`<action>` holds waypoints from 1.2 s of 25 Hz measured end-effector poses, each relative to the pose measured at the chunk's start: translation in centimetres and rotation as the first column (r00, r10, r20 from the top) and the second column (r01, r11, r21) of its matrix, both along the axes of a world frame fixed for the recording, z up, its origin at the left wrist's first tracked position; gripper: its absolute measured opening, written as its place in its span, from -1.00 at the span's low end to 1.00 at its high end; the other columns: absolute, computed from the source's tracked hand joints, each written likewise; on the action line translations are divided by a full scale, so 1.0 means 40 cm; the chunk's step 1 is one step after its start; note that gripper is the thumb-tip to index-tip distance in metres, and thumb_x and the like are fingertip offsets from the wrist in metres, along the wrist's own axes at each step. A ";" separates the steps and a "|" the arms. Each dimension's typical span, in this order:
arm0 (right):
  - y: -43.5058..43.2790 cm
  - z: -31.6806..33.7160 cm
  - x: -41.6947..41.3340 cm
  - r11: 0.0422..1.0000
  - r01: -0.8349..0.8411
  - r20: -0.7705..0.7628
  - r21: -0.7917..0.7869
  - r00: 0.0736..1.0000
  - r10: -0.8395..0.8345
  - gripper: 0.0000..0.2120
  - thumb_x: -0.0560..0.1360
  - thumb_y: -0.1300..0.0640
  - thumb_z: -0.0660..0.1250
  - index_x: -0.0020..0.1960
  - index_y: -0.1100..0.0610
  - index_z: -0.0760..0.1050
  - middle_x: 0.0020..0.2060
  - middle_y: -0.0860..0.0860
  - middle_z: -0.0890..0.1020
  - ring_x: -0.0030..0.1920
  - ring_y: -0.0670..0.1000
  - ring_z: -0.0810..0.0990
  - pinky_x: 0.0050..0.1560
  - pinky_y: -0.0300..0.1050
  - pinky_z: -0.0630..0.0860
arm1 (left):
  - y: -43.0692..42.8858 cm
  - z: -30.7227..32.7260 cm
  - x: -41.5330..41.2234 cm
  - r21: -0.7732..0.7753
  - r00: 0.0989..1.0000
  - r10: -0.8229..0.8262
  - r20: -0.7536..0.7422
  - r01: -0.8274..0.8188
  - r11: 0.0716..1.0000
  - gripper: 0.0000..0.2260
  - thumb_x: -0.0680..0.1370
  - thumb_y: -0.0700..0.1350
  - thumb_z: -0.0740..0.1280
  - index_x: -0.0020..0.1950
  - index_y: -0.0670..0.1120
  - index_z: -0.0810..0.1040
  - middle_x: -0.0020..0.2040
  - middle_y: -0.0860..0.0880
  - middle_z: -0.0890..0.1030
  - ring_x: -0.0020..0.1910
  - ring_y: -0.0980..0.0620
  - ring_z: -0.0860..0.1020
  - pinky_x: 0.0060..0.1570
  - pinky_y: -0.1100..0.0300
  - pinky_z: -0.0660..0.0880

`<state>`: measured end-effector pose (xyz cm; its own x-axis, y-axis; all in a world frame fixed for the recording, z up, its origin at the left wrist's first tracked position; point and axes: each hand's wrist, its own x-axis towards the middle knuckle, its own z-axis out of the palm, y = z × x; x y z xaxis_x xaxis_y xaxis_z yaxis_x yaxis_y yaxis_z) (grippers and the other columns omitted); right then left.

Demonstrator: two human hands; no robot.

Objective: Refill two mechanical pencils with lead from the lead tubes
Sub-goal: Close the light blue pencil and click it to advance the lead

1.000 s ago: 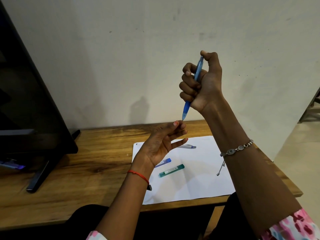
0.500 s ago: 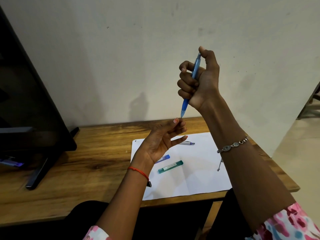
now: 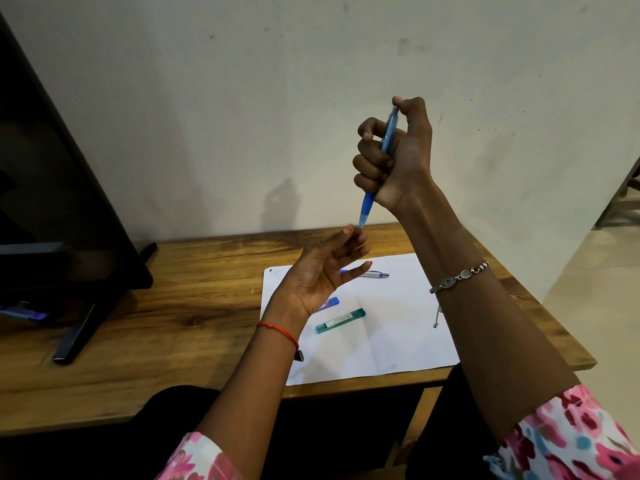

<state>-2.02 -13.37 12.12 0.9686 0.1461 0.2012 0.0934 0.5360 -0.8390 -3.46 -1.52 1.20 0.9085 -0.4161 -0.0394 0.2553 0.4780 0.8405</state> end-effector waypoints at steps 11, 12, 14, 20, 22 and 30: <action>0.004 -0.003 0.003 0.999 -0.009 0.004 -0.043 1.000 0.009 -0.49 0.54 -0.15 -0.03 -0.42 0.16 0.32 -0.69 -0.08 0.16 -0.65 -0.11 0.07 -0.59 -0.36 0.08 | -0.001 -0.014 0.003 0.029 0.999 0.010 -0.036 -0.009 1.000 -0.73 0.55 -0.12 0.23 -0.24 -0.08 0.68 -0.26 0.01 0.70 -0.26 0.09 0.65 -0.17 0.16 0.63; 0.004 -0.004 0.002 0.999 -0.009 0.006 -0.047 1.000 0.009 -0.48 0.54 -0.16 -0.03 -0.42 0.17 0.33 -0.69 -0.08 0.17 -0.65 -0.12 0.07 -0.60 -0.35 0.08 | -0.001 -0.015 0.003 0.027 0.999 0.010 -0.037 -0.009 1.000 -0.73 0.55 -0.13 0.23 -0.24 -0.08 0.68 -0.26 0.01 0.70 -0.26 0.09 0.65 -0.18 0.16 0.63; 0.005 -0.005 0.002 0.999 -0.013 0.001 -0.051 1.000 0.013 -0.47 0.54 -0.16 -0.03 -0.43 0.17 0.33 -0.69 -0.08 0.17 -0.66 -0.12 0.08 -0.60 -0.35 0.09 | -0.001 -0.015 0.004 0.024 0.999 0.013 -0.039 -0.012 1.000 -0.73 0.55 -0.13 0.23 -0.24 -0.08 0.68 -0.26 0.00 0.70 -0.27 0.09 0.65 -0.20 0.16 0.63; 0.006 -0.004 0.002 0.999 -0.007 0.000 -0.048 1.000 0.007 -0.50 0.54 -0.13 -0.03 -0.43 0.16 0.29 -0.69 -0.08 0.17 -0.66 -0.11 0.08 -0.60 -0.36 0.09 | -0.001 -0.013 0.005 0.020 0.999 0.011 -0.047 -0.010 1.000 -0.74 0.54 -0.13 0.24 -0.25 -0.08 0.68 -0.27 0.00 0.70 -0.27 0.09 0.66 -0.21 0.17 0.63; 0.007 -0.002 0.001 0.999 0.000 0.007 -0.052 1.000 0.001 -0.49 0.54 -0.14 -0.03 -0.43 0.16 0.31 -0.69 -0.08 0.17 -0.65 -0.12 0.08 -0.60 -0.36 0.09 | -0.001 -0.013 0.004 0.024 0.999 0.008 -0.042 -0.007 1.000 -0.73 0.54 -0.13 0.24 -0.26 -0.07 0.68 -0.27 0.00 0.70 -0.27 0.09 0.66 -0.20 0.17 0.63; 0.004 0.003 -0.001 1.000 0.014 0.017 -0.011 1.000 -0.013 -0.48 0.54 -0.14 -0.03 -0.44 0.16 0.30 -0.68 -0.08 0.16 -0.64 -0.11 0.06 -0.59 -0.36 0.08 | -0.004 -0.014 0.004 0.019 0.999 0.000 -0.033 0.000 1.000 -0.72 0.55 -0.13 0.23 -0.26 -0.08 0.68 -0.28 0.00 0.69 -0.28 0.10 0.65 -0.20 0.17 0.63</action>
